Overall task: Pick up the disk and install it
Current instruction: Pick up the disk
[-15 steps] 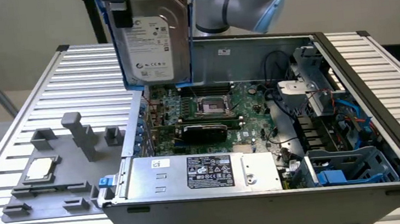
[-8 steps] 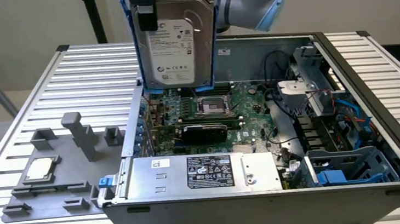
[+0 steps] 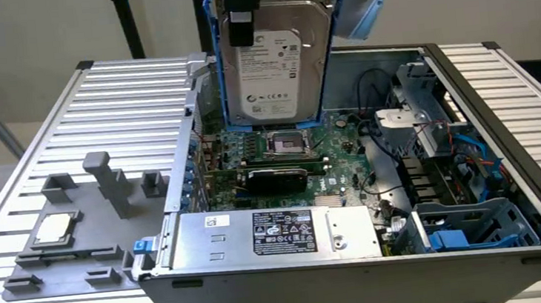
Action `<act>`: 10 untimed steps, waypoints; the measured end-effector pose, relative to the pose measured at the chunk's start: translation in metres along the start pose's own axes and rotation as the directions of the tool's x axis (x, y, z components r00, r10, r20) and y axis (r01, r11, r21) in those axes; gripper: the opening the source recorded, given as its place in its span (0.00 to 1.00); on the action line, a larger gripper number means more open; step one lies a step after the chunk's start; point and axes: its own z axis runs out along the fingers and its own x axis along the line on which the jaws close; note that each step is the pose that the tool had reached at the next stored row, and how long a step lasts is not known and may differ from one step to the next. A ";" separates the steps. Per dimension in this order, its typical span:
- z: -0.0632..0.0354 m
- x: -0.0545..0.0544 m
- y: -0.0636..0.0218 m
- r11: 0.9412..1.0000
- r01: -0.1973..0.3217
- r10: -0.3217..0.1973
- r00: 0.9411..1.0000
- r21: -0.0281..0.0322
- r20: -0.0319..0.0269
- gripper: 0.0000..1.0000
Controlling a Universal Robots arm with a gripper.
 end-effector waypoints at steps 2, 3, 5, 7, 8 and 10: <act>-0.0005 0.003 -0.0091 1.000 0.000 0.000 1.000 0.000 0.000 0.33; -0.0007 0.005 -0.0135 1.000 0.000 0.000 1.000 0.000 0.000 0.33; -0.0012 0.008 -0.0227 1.000 0.000 0.000 1.000 0.000 0.000 0.33; -0.0016 0.011 -0.0316 1.000 0.000 0.000 1.000 0.000 0.000 0.33; -0.0018 0.013 -0.0364 1.000 0.000 0.000 1.000 0.000 0.000 0.33; -0.0023 0.016 -0.0453 1.000 0.000 0.000 1.000 0.000 0.000 0.33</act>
